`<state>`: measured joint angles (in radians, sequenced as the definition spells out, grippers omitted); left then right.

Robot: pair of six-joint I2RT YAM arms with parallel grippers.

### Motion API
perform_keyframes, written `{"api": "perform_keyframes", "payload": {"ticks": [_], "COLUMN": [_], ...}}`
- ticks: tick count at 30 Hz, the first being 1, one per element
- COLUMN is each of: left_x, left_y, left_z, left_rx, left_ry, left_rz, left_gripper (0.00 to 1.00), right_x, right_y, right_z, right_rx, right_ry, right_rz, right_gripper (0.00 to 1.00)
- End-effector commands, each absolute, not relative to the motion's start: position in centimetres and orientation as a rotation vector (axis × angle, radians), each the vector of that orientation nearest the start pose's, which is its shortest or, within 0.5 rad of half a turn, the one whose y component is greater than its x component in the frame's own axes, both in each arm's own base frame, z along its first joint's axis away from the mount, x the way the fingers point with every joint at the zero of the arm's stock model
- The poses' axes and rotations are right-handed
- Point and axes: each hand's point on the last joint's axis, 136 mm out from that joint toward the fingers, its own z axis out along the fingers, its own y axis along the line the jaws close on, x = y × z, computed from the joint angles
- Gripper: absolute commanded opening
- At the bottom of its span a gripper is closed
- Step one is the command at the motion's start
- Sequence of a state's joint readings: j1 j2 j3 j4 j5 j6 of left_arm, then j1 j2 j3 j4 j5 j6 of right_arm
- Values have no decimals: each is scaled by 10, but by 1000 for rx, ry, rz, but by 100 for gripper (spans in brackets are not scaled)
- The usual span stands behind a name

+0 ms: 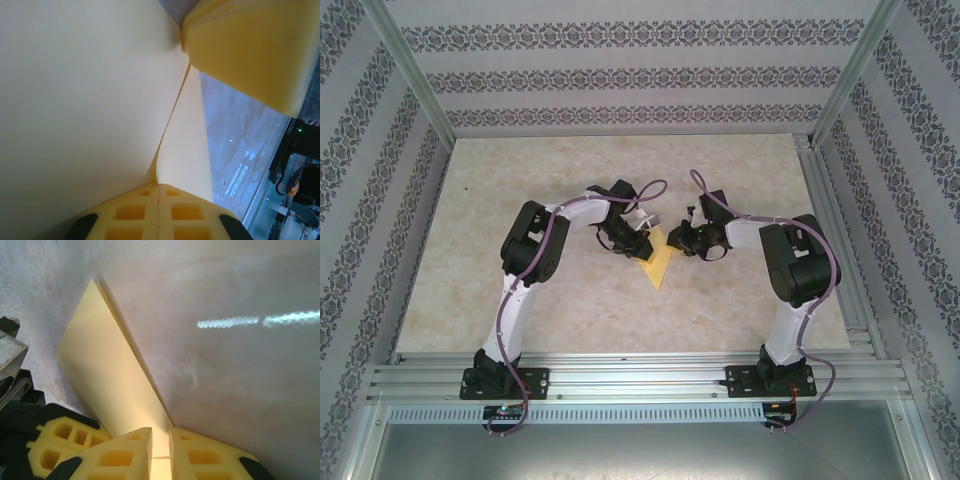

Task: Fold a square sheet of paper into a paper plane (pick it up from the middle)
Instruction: Third fold the triangle at the center of the table.

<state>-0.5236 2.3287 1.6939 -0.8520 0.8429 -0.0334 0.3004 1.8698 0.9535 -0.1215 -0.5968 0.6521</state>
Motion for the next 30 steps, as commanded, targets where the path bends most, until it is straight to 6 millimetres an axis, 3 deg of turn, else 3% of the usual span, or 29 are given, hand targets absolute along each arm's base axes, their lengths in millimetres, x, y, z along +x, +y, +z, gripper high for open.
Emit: {"api": "perform_keyframes", "payload": {"ticks": [1, 4, 9, 20, 30], "left_x": [324, 324, 324, 324, 326], "left_y": [-318, -318, -318, -317, -318], "left_z": [2, 2, 3, 2, 8], "left_rx": [775, 776, 776, 776, 779], "left_ry": [2992, 2993, 2991, 2992, 2978], "left_rz": [-1200, -1199, -1200, -1198, -1194], "left_gripper": [0, 0, 0, 0, 0], "right_x": [358, 344, 318, 292, 286], "right_y": [211, 220, 237, 236, 248], "right_z": [55, 61, 42, 3, 40], "right_rx": [193, 166, 152, 200, 118], "right_ry": [2640, 2638, 2693, 2795, 2690], "right_rz": [1099, 1140, 1148, 1105, 1227], "right_gripper": [17, 17, 17, 17, 20]}}
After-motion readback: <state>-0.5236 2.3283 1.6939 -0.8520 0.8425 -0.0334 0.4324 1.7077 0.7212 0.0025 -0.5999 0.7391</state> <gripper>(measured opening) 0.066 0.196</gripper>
